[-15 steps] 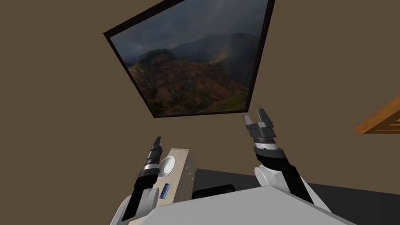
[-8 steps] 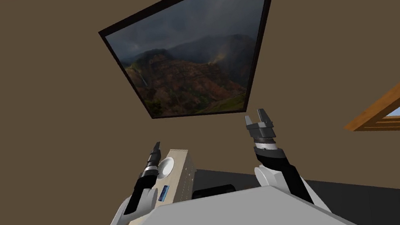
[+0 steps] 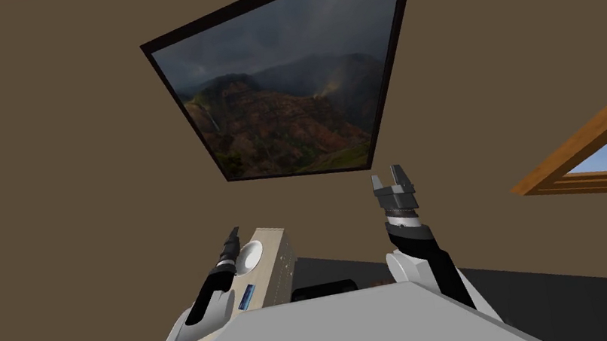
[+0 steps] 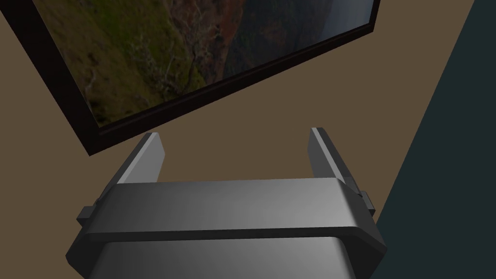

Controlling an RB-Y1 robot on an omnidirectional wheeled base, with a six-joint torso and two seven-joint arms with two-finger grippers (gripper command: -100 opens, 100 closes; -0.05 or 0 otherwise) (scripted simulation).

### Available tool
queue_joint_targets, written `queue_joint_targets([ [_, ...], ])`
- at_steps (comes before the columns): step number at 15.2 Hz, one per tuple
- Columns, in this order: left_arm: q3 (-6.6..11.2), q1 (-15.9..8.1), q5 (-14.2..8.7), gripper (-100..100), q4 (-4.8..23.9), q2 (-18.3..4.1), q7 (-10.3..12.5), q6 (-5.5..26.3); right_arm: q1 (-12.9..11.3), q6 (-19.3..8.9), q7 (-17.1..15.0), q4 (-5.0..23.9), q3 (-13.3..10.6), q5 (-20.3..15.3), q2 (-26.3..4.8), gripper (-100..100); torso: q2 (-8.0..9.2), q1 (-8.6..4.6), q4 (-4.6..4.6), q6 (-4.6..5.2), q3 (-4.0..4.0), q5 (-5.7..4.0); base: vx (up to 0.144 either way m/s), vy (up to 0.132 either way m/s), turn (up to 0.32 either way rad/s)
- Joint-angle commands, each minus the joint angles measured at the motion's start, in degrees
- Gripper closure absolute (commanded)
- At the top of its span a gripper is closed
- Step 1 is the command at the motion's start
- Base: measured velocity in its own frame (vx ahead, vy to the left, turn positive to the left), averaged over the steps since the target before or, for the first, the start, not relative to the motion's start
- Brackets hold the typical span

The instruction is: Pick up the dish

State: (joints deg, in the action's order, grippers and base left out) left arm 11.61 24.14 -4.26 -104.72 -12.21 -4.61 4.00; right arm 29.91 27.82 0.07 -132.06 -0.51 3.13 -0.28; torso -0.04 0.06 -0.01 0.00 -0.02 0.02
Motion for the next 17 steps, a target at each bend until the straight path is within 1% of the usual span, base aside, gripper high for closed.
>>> queue_joint_targets([
  [1, 0.74, -0.3, -0.6, -100, 1.7, 0.1, 0.3, 1.7, 0.0, 0.0, 0.0, 0.0, 0.0, 0.0, 0.0, 0, 0.0, 0.0, 0.0, 0.0, 0.0, 0.0, 0.007, 0.007, -0.046],
  [2, 1.59, -0.6, -1.3, -100, 3.5, 0.3, 0.5, 3.6, 0.0, 0.0, 0.0, 0.0, 0.0, 0.0, 0.0, 0, 0.0, -0.01, 0.0, 0.0, 0.0, 0.0, 0.009, 0.008, -0.063],
  [3, 1.59, -0.6, -1.3, -100, 3.5, 0.3, 0.5, 3.6, 0.0, 0.0, 0.0, 0.0, 0.0, 0.0, 0.0, 0, 0.0, -0.01, 0.0, 0.0, 0.0, 0.0, 0.008, 0.008, -0.049],
  [4, 2.43, -0.9, -1.9, -100, 5.3, 0.5, 0.7, 5.5, 0.0, 0.0, 0.0, 0.0, 0.0, 0.0, 0.0, 0, -0.01, -0.01, 0.0, 0.0, 0.0, 0.0, 0.009, 0.007, -0.058],
  [6, 2.43, -0.9, -1.9, -100, 5.3, 0.5, 0.7, 5.6, 0.0, 0.0, 0.0, 0.0, 0.0, 0.0, 0.0, 0, -0.02, -0.01, 0.0, 0.0, -0.01, 0.0, 0.008, 0.006, -0.028],
  [7, 3.26, -1.3, -2.6, -100, 7.1, 0.8, 1.0, 7.5, 0.0, 0.0, 0.0, 0.0, 0.0, 0.0, 0.0, 0, -0.01, -0.02, 0.0, -0.01, 0.0, -0.01, 0.007, 0.003, -0.04],
  [8, 3.26, -1.3, -2.6, -100, 7.1, 0.8, 1.0, 7.5, 0.0, 0.0, 0.0, 0.0, 0.0, 0.0, 0.0, 0, 0.0, -0.02, 0.0, 0.0, 0.0, -0.01, 0.007, 0.005, -0.041],
  [9, 4.09, -1.6, -3.2, -100, 8.8, 1.1, 1.2, 9.4, 0.0, 0.0, 0.0, 0.0, 0.0, 0.0, 0.0, 0, 0.0, -0.02, 0.0, 0.0, 0.0, 0.0, 0.009, 0.007, -0.049],
  [10, 4.09, -1.6, -3.2, -100, 8.8, 1.1, 1.2, 9.5, 0.0, 0.0, 0.0, 0.0, 0.0, 0.0, 0.0, 0, -0.01, -0.02, 0.0, 0.0, -0.01, 0.0, 0.01, 0.007, -0.047],
  [11, 4.9, -1.9, -3.8, -100, 10.5, 1.4, 1.4, 11.2, 0.0, 0.0, 0.0, 0.0, 0.0, 0.0, 0.0, 0, -0.01, -0.02, 0.0, 0.0, -0.01, 0.0, 0.012, 0.009, -0.057],
  [12, 4.9, -1.9, -3.8, -100, 10.5, 1.4, 1.4, 11.3, 0.0, 0.0, 0.0, 0.0, 0.0, 0.0, 0.0, 0, -0.02, -0.01, 0.0, 0.0, -0.01, 0.0, 0.012, 0.01, -0.045],
  [13, 5.7, -2.3, -4.5, -100, 12.2, 1.8, 1.6, 13.2, 0.0, 0.0, 0.0, 0.0, 0.0, 0.0, 0.0, 0, -0.02, 0.0, 0.0, 0.0, -0.01, 0.0, 0.014, 0.01, -0.053],
  [14, 5.7, -2.3, -4.5, -100, 12.2, 1.8, 1.6, 13.2, 0.0, 0.0, 0.0, 0.0, 0.0, 0.0, 0.0, 0, -0.02, -0.01, 0.0, 0.0, -0.01, 0.0, 0.015, 0.01, -0.043],
  [15, 6.47, -2.6, -5.1, -100, 13.8, 2.1, 1.8, 15.0, 0.0, 0.0, 0.0, 0.0, 0.0, 0.0, 0.0, 0, -0.03, -0.01, 0.0, 0.0, -0.02, 0.0, 0.017, 0.011, -0.054],
  [16, 6.47, -2.6, -5.1, -100, 13.8, 2.1, 1.8, 15.0, 0.0, 0.0, 0.0, 0.0, 0.0, 0.0, 0.0, 0, -0.04, -0.01, -0.01, 0.0, -0.02, 0.0, 0.017, 0.011, -0.044],
  [17, 7.22, -2.9, -5.7, -100, 15.3, 2.5, 2.0, 16.7, 0.0, 0.0, 0.0, 0.0, 0.0, 0.0, 0.0, 0, -0.04, -0.01, -0.01, -0.01, -0.02, 0.0, 0.019, 0.009, -0.054],
])
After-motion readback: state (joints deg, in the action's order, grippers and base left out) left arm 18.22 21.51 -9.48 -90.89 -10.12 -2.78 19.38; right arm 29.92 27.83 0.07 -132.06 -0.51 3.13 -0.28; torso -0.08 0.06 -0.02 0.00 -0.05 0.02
